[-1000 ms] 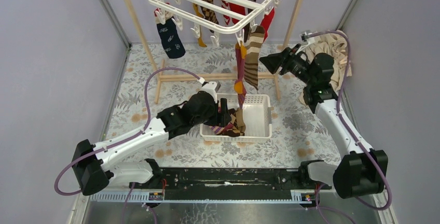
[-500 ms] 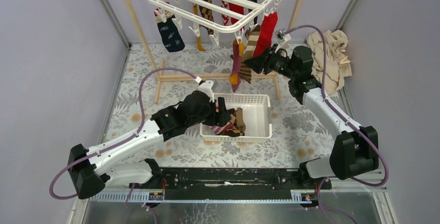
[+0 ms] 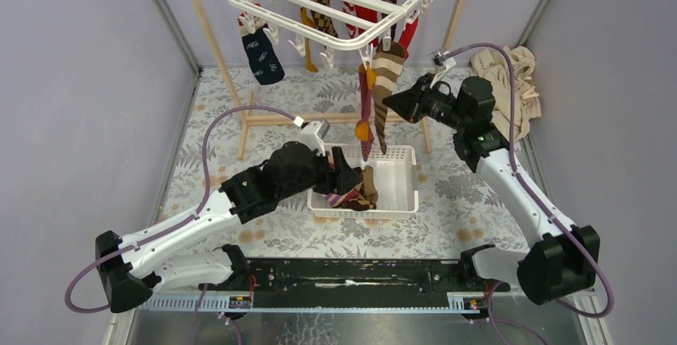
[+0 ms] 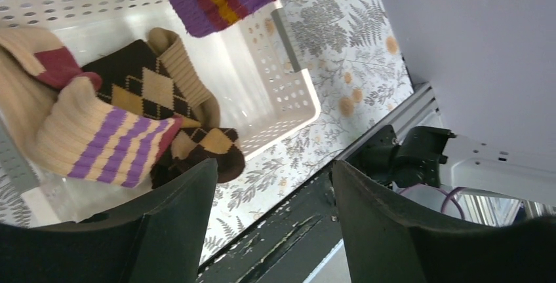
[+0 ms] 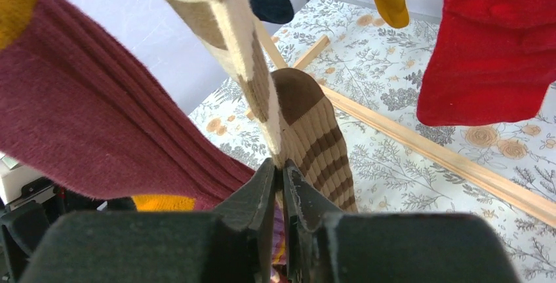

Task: Remove the socks clipped to the hanger
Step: Remove the sock from the hanger.

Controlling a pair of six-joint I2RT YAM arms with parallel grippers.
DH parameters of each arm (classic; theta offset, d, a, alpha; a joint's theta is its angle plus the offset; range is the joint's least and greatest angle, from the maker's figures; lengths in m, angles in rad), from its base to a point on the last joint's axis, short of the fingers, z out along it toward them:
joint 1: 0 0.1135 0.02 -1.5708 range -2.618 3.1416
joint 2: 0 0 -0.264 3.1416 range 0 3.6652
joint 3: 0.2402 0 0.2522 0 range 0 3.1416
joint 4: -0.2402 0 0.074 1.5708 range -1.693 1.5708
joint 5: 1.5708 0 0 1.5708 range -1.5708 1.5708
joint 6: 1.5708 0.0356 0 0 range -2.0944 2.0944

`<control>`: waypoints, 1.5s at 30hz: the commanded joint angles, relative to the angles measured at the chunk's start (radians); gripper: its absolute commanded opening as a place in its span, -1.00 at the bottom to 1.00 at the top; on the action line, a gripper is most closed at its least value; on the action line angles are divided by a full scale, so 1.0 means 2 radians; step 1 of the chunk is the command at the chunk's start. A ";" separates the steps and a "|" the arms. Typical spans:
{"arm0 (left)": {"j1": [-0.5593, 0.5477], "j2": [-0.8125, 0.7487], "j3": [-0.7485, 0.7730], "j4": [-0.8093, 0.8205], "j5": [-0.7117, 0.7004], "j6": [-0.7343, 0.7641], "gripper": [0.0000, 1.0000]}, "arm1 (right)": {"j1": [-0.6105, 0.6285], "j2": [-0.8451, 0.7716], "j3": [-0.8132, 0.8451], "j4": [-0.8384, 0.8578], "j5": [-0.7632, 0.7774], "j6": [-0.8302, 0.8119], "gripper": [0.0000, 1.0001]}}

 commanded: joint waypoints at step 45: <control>-0.122 0.178 0.096 0.276 -0.274 0.054 0.97 | 0.013 -0.081 0.148 -0.316 -0.047 0.025 -1.00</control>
